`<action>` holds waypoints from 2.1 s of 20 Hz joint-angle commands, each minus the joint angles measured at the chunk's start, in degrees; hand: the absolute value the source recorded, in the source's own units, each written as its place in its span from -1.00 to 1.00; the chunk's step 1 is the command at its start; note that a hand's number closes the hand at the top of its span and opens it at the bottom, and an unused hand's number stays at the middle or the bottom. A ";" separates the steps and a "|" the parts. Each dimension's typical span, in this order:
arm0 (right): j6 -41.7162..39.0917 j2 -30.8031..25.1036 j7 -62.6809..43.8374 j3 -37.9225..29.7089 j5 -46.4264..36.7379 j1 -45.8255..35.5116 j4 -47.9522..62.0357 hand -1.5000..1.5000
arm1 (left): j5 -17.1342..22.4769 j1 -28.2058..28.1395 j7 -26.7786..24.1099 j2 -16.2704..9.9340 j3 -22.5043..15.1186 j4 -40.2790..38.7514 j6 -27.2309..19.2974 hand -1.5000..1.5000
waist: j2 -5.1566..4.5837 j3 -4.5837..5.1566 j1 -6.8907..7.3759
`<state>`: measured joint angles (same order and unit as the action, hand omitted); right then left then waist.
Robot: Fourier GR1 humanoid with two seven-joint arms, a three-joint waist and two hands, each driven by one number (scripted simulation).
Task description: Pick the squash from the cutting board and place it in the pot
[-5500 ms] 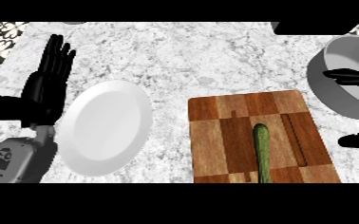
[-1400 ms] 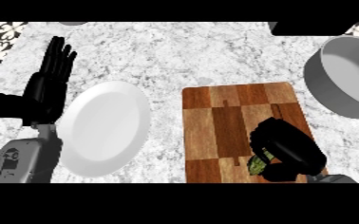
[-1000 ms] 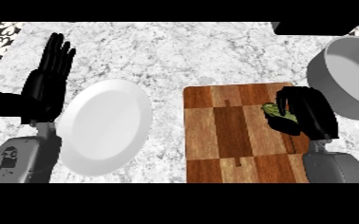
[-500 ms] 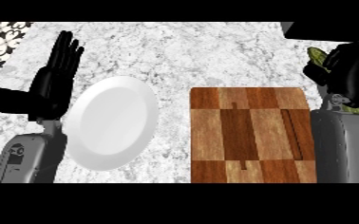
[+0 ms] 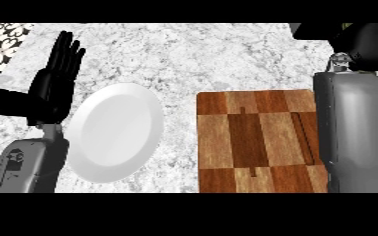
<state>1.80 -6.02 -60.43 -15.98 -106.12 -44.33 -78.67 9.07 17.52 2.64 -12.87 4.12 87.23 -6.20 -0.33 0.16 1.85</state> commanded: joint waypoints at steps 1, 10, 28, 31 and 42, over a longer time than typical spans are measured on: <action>-5.52 -0.11 -5.29 -1.85 -1.07 -0.97 -0.61 1.00 | 0.85 -0.04 0.27 -0.53 1.57 -1.50 0.51 0.00 | 0.37 -0.13 -1.77; -2.01 -5.24 2.10 -7.18 6.13 12.46 -11.26 1.00 | -1.45 -3.05 1.09 1.29 -0.44 3.03 -0.59 0.00 | 0.41 -0.17 -1.95; 13.50 -11.89 16.93 -21.94 32.45 25.22 4.99 1.00 | -2.36 -2.77 0.47 2.60 0.70 2.20 -1.09 0.00 | 0.28 -0.26 -1.66; 14.00 -11.45 19.46 -23.32 39.25 22.58 6.97 -1.00 | -1.58 0.06 -0.72 1.61 2.15 -1.74 0.21 0.00 | 0.15 -0.22 -1.89; 22.83 -14.41 32.38 -22.53 49.65 19.96 7.12 -1.00 | -1.79 -2.12 2.23 1.91 1.67 2.62 0.03 0.00 | 0.32 -0.19 -1.75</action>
<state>20.99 -19.35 -31.02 -37.59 -60.39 -22.55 -71.22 7.14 14.46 3.78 -10.67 5.13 90.13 -5.90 0.12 0.20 0.20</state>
